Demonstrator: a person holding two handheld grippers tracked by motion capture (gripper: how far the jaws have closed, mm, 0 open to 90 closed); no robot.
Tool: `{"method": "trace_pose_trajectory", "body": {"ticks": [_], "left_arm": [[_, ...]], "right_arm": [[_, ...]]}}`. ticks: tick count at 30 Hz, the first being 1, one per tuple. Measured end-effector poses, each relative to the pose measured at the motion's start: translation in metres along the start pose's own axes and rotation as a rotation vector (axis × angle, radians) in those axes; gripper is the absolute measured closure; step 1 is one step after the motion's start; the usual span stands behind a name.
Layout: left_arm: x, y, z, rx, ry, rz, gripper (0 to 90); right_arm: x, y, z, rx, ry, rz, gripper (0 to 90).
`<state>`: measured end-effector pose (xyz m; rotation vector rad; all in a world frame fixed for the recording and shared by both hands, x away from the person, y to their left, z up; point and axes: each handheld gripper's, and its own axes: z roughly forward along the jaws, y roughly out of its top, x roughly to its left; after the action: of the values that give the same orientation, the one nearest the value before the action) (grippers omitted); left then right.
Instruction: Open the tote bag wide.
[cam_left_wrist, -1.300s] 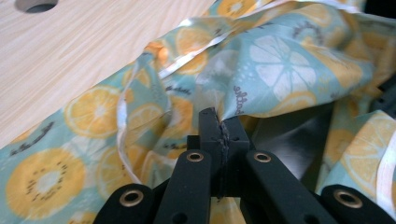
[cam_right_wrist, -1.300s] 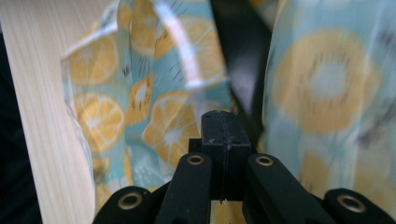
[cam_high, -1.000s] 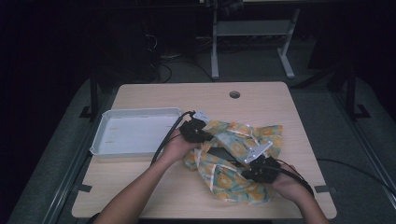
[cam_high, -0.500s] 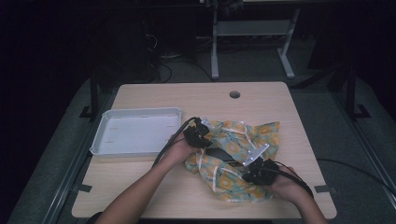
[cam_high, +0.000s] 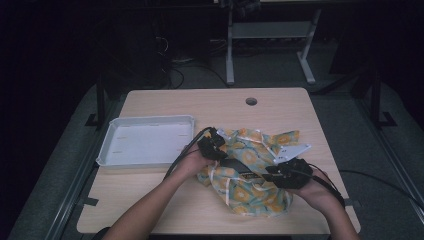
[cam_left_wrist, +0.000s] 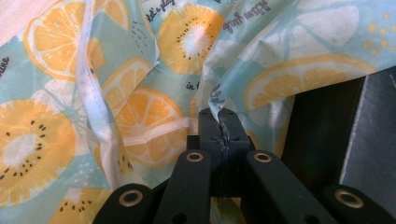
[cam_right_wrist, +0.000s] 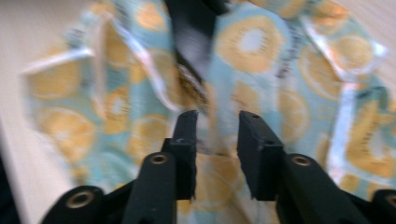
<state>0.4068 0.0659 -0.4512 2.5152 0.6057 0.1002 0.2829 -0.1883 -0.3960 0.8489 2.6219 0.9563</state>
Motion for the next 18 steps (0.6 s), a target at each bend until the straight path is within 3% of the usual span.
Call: {"method": "trace_pose_trajectory", "body": {"ticks": [2,3,6,11,12,18], "left_arm": [[0.0,0.0,0.0,-0.001,-0.001,-0.001,90.0],[0.001,0.0,0.0,-0.002,-0.004,-0.002,90.0],[0.001,-0.001,0.001,-0.019,-0.011,-0.019,90.0],[0.001,-0.001,0.001,-0.019,-0.013,-0.019,90.0],[0.002,-0.001,0.0,-0.012,-0.012,-0.011,90.0],[0.003,-0.002,0.001,-0.017,-0.015,-0.014,90.0]], "right_arm": [[-0.001,-0.001,0.003,0.027,-0.025,-0.003,64.4],[-0.003,-0.004,0.007,0.05,-0.061,-0.009,61.8],[-0.008,-0.011,0.005,0.064,-0.086,0.007,59.6],[-0.014,-0.025,0.002,0.106,-0.087,0.048,58.1],[-0.014,-0.033,0.002,0.138,-0.078,0.065,58.6],[-0.018,-0.044,0.012,0.204,-0.066,0.084,65.8]]}}
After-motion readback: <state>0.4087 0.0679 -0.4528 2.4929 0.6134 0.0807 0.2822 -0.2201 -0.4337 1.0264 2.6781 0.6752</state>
